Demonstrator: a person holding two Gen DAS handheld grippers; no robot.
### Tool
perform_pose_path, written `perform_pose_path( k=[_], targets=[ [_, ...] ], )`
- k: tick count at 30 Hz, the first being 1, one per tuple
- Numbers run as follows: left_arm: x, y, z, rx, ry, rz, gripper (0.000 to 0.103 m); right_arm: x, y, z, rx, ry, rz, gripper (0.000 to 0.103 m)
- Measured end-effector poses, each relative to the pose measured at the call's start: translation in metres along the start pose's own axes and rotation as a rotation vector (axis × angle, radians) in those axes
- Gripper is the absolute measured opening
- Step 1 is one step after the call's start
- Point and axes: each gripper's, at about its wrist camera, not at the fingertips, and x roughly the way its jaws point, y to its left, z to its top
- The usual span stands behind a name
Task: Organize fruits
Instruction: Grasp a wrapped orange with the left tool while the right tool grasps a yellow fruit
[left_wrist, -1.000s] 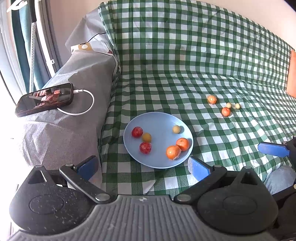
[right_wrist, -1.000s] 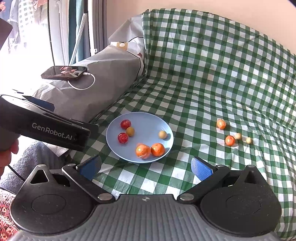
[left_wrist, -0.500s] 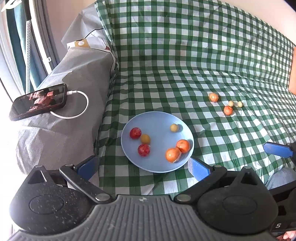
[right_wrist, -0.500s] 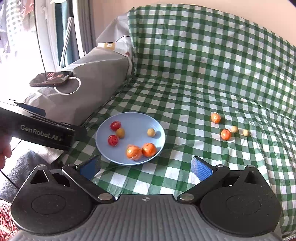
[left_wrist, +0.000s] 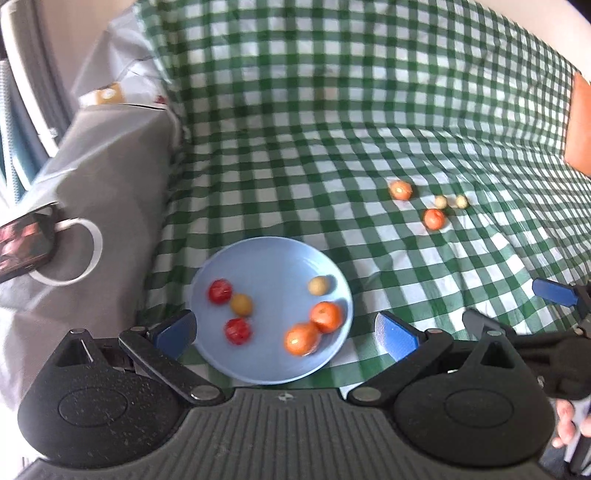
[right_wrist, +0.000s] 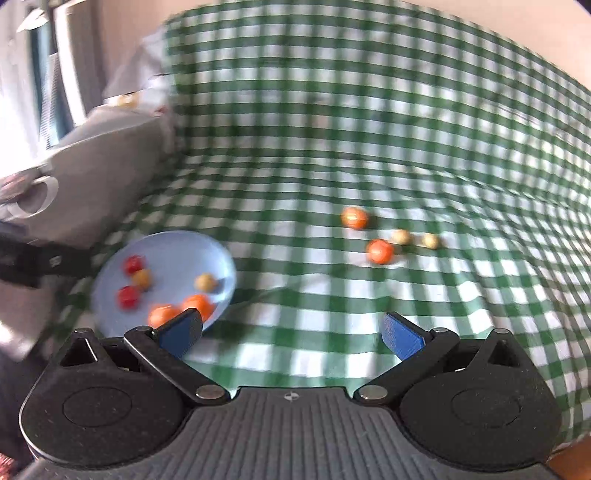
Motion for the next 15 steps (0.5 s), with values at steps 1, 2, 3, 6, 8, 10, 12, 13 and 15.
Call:
perform_pose_path(
  k=[1, 2, 3, 6, 8, 10, 12, 13, 15],
  targets=[
    [0.005, -0.004, 0.005, -0.004, 0.006, -0.012, 0.103, 0.007, -0.009, 0.000, 0.020, 0.003, -0.017, 0.102],
    [0.011, -0.008, 0.010, -0.009, 0.012, -0.023, 0.103, 0.015, -0.018, 0.000, 0.037, 0.006, -0.031, 0.102],
    [0.018, -0.013, 0.016, -0.012, 0.016, -0.033, 0.103, 0.021, -0.026, 0.001, 0.049, 0.009, -0.042, 0.102],
    [0.040, -0.031, 0.036, -0.003, 0.008, -0.041, 0.103, 0.042, -0.053, 0.003, 0.087, 0.002, -0.091, 0.102],
    [0.057, -0.043, 0.051, 0.018, -0.007, -0.044, 0.103, 0.059, -0.074, 0.007, 0.108, -0.012, -0.131, 0.102],
    [0.077, -0.057, 0.067, 0.041, -0.021, -0.041, 0.103, 0.075, -0.094, 0.011, 0.126, -0.024, -0.164, 0.102],
    [0.100, -0.072, 0.087, 0.059, -0.041, -0.039, 0.103, 0.096, -0.114, 0.015, 0.131, -0.041, -0.194, 0.102],
    [0.112, -0.078, 0.096, 0.065, -0.048, -0.049, 0.103, 0.108, -0.124, 0.018, 0.125, -0.047, -0.205, 0.102],
    [0.140, -0.092, 0.116, 0.080, -0.065, -0.074, 0.103, 0.133, -0.143, 0.023, 0.119, -0.047, -0.229, 0.102]
  ],
)
